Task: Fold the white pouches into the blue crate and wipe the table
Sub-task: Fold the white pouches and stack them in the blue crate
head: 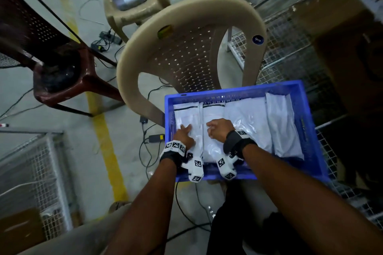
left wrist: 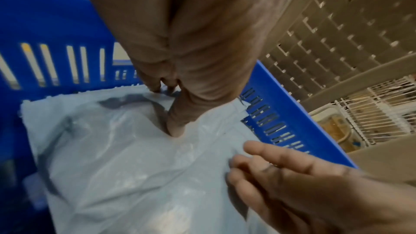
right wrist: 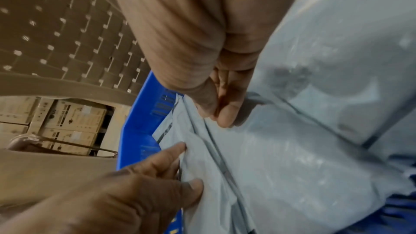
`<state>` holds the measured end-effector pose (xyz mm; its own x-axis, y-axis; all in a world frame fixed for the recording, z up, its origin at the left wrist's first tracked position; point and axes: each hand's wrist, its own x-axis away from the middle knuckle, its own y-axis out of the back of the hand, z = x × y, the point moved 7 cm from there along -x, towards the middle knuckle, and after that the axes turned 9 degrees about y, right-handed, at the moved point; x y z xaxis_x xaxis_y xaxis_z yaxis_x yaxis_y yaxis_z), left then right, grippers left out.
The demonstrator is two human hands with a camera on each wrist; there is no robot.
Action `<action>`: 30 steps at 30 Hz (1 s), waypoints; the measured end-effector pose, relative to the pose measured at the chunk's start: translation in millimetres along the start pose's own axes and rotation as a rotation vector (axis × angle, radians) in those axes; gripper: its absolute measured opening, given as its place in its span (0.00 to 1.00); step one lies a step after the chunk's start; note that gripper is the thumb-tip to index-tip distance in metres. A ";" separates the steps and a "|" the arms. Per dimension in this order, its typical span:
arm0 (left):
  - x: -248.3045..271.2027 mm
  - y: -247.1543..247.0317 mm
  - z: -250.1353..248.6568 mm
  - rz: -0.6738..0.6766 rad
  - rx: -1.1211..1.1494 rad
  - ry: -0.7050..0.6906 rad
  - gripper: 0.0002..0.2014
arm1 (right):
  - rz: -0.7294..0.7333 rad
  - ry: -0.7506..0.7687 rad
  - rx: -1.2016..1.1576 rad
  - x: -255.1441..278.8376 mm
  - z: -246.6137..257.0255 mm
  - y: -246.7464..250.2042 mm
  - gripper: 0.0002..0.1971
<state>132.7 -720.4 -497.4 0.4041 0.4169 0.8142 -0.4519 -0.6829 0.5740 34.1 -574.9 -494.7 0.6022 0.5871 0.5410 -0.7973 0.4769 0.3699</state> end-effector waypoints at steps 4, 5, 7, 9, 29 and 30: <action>-1.3 -11.2 -7.3 0.018 -0.083 0.025 0.43 | -0.068 -0.046 -0.020 21.5 -10.9 34.4 0.14; 1.1 -10.0 -9.4 -0.003 -0.090 0.029 0.43 | -0.088 -0.068 -0.060 28.1 -13.9 43.9 0.14; 12.4 -3.2 -16.4 -0.059 -0.078 0.033 0.42 | -0.140 -0.077 -0.171 40.8 -14.8 64.5 0.14; 28.0 9.6 -30.0 -0.129 -0.009 0.011 0.38 | -0.220 -0.064 -0.256 56.5 -12.6 89.7 0.13; 381.3 35.8 -410.4 -0.077 0.655 -0.914 0.10 | -1.156 0.183 -0.469 465.3 2.3 398.5 0.06; 395.3 23.3 -426.9 -0.040 0.638 -0.940 0.10 | -1.212 0.160 -0.478 488.3 -8.6 406.8 0.06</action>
<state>-57.6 -315.4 -124.8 0.9672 0.0136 0.2535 -0.0466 -0.9722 0.2297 4.1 -88.6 -86.6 0.9459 -0.3206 -0.0508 0.3233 0.9167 0.2346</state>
